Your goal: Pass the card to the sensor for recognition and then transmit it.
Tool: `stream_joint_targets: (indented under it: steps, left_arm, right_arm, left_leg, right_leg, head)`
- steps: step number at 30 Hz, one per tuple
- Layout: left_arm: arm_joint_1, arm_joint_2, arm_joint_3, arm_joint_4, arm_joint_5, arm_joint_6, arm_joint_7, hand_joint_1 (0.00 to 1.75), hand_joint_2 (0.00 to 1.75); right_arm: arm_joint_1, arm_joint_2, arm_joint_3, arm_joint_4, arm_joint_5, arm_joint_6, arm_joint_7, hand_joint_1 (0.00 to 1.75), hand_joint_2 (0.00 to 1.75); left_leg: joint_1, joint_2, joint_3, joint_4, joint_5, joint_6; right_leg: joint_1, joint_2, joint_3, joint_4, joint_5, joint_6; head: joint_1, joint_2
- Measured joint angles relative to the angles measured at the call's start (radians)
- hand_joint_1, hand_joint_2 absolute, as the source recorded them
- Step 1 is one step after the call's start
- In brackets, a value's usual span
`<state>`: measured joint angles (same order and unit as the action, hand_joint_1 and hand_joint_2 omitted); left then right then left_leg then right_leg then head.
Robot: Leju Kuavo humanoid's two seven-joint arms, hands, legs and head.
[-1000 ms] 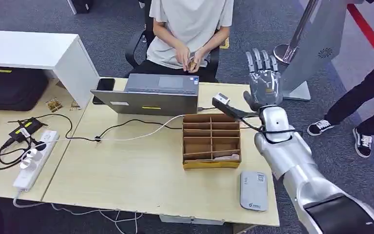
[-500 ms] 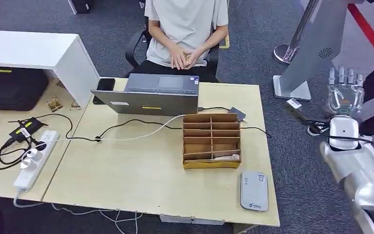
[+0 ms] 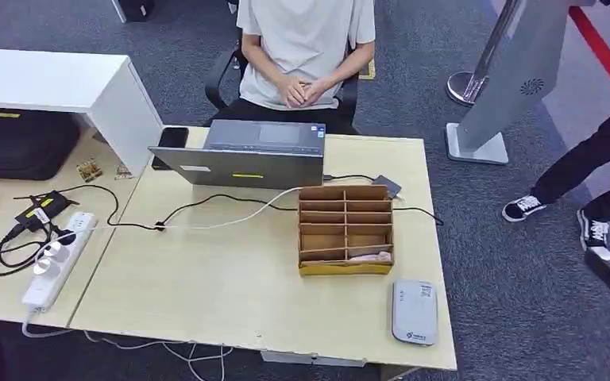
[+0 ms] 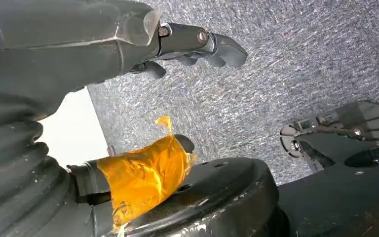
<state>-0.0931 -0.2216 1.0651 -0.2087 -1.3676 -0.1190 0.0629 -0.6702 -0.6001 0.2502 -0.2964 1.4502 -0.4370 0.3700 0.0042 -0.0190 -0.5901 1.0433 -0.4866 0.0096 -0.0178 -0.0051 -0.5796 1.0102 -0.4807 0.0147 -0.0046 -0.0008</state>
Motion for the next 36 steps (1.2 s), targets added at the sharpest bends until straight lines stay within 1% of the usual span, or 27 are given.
stream_joint_targets:
  steps: [1,3,5,6,8,12,16,19,21,24,28,29,31,32,34,35,36]
  left_arm:
    - [0.001,0.000,0.003,0.000,0.004,0.000,0.001,0.00,1.75]
    - [0.002,0.000,0.010,0.000,0.009,0.000,0.001,0.00,1.75]
    - [0.002,0.000,0.019,0.000,0.018,0.000,0.001,0.00,1.75]
    - [0.002,0.000,0.020,0.000,0.020,0.000,0.001,0.00,1.75]
    - [0.001,0.000,0.031,0.000,0.029,0.001,0.006,0.00,1.75]
    - [0.002,0.000,0.044,0.000,0.042,0.008,0.017,0.00,1.75]
    - [0.002,0.000,0.059,0.000,0.050,0.018,0.019,0.00,1.75]
    - [0.002,0.000,0.066,0.000,0.055,0.025,0.028,0.00,1.75]
    - [0.002,0.000,0.069,0.000,0.055,0.036,0.032,0.00,1.75]
    - [0.000,0.000,0.074,0.000,0.055,0.040,0.034,0.00,1.75]
    - [0.001,0.000,0.076,0.000,0.056,0.042,0.034,0.00,1.75]
    - [0.001,0.000,0.077,0.000,0.060,0.044,0.034,0.00,0.00]
    - [0.001,0.000,0.087,0.000,0.078,0.049,0.030,0.00,0.00]
    - [0.000,0.000,0.091,0.000,0.084,0.049,0.026,0.00,0.00]
    - [0.000,0.000,0.097,0.000,0.094,0.054,0.023,0.00,0.00]
    - [0.000,0.000,0.103,0.000,0.097,0.058,0.024,0.00,1.75]
    - [-0.001,0.000,0.106,0.000,0.100,0.061,0.024,0.00,1.75]
  right_arm:
    - [0.022,-0.009,-0.026,0.005,-0.039,0.029,-0.002,0.00,1.75]
    - [0.077,-0.018,-0.073,0.010,-0.099,0.056,-0.012,0.00,1.75]
    - [0.161,-0.022,-0.138,0.018,-0.154,0.061,-0.019,0.00,1.75]
    - [0.188,-0.022,-0.155,0.021,-0.165,0.062,-0.019,0.00,1.75]
    - [0.275,-0.011,-0.212,0.029,-0.223,0.069,-0.029,0.00,1.75]
    - [0.410,0.051,-0.322,0.045,-0.317,0.059,-0.045,0.00,1.75]
    - [0.494,0.116,-0.412,0.059,-0.365,0.065,-0.055,0.00,1.75]
    - [0.550,0.178,-0.474,0.068,-0.409,0.071,-0.085,0.00,1.75]
    - [0.576,0.226,-0.515,0.072,-0.444,0.065,-0.116,0.00,1.75]
    - [0.598,0.280,-0.560,0.077,-0.454,0.057,-0.120,0.00,1.75]
    - [0.608,0.309,-0.589,0.082,-0.459,0.061,-0.126,0.00,1.75]
    - [0.608,0.315,-0.598,0.082,-0.475,0.066,-0.138,0.00,1.75]
    - [0.609,0.343,-0.630,0.082,-0.530,0.078,-0.181,0.00,1.75]
    - [0.610,0.359,-0.645,0.083,-0.548,0.080,-0.190,0.00,1.75]
    - [0.613,0.407,-0.669,0.084,-0.556,0.091,-0.194,0.00,1.75]
    - [0.614,0.432,-0.677,0.085,-0.555,0.102,-0.194,0.00,1.75]
    - [0.614,0.448,-0.682,0.086,-0.554,0.111,-0.192,0.00,1.75]
  left_leg:
    - [0.000,-0.001,0.000,0.000,0.000,0.000]
    - [0.000,-0.002,0.000,0.000,0.000,0.000]
    - [0.001,-0.003,-0.001,0.000,0.000,0.000]
    - [0.000,-0.003,-0.001,-0.001,0.000,0.000]
    - [0.001,-0.003,-0.001,-0.002,0.000,0.000]
    - [0.001,-0.003,-0.001,-0.002,-0.001,0.000]
    - [0.001,-0.002,0.001,-0.003,-0.001,0.000]
    - [0.002,-0.002,0.001,-0.003,-0.001,-0.001]
    - [0.003,0.000,0.001,-0.003,-0.001,-0.001]
    - [0.002,0.002,0.002,-0.003,-0.001,-0.001]
    - [0.002,0.003,0.002,-0.003,-0.001,-0.001]
    - [0.002,0.003,0.002,-0.003,-0.001,-0.001]
    - [0.003,0.004,0.002,-0.003,-0.001,-0.001]
    - [0.003,0.004,0.002,-0.003,-0.001,-0.001]
    - [0.003,0.004,0.003,-0.003,-0.001,-0.001]
    - [0.003,0.004,0.003,-0.003,-0.001,-0.001]
    - [0.003,0.004,0.003,-0.003,-0.001,-0.001]
  right_leg:
    - [0.000,-0.001,0.000,0.000,0.000,0.000]
    - [0.000,-0.002,0.001,0.000,0.000,0.000]
    - [0.001,-0.003,0.001,0.000,-0.001,0.000]
    - [0.001,-0.003,0.001,0.000,-0.001,0.000]
    - [0.001,-0.003,0.001,0.000,-0.002,0.000]
    - [0.001,-0.003,0.001,0.000,-0.002,-0.001]
    - [0.001,-0.002,0.001,0.000,-0.003,-0.001]
    - [0.002,-0.002,0.002,0.000,-0.003,-0.002]
    - [0.002,-0.001,0.002,0.000,-0.003,-0.002]
    - [0.002,0.001,0.001,0.001,-0.003,-0.002]
    - [0.002,0.001,0.002,0.001,-0.003,-0.002]
    - [0.002,0.001,0.002,0.001,-0.003,-0.002]
    - [0.002,0.002,0.002,0.001,-0.003,-0.002]
    - [0.002,0.003,0.002,0.001,-0.003,-0.002]
    - [0.002,0.003,0.002,0.001,-0.003,-0.002]
    - [0.002,0.003,0.002,0.001,-0.003,-0.002]
    - [0.003,0.003,0.002,0.001,-0.003,-0.002]
  head:
    - [0.001,0.000]
    - [0.000,0.000]
    - [0.001,0.000]
    - [0.000,0.000]
    - [0.001,0.000]
    - [0.000,0.000]
    - [0.000,0.000]
    - [0.000,0.000]
    - [0.000,0.000]
    - [0.000,0.000]
    - [0.000,0.000]
    - [0.000,0.000]
    - [0.001,0.000]
    - [0.000,0.000]
    - [0.000,0.000]
    - [0.001,0.000]
    - [0.000,0.000]
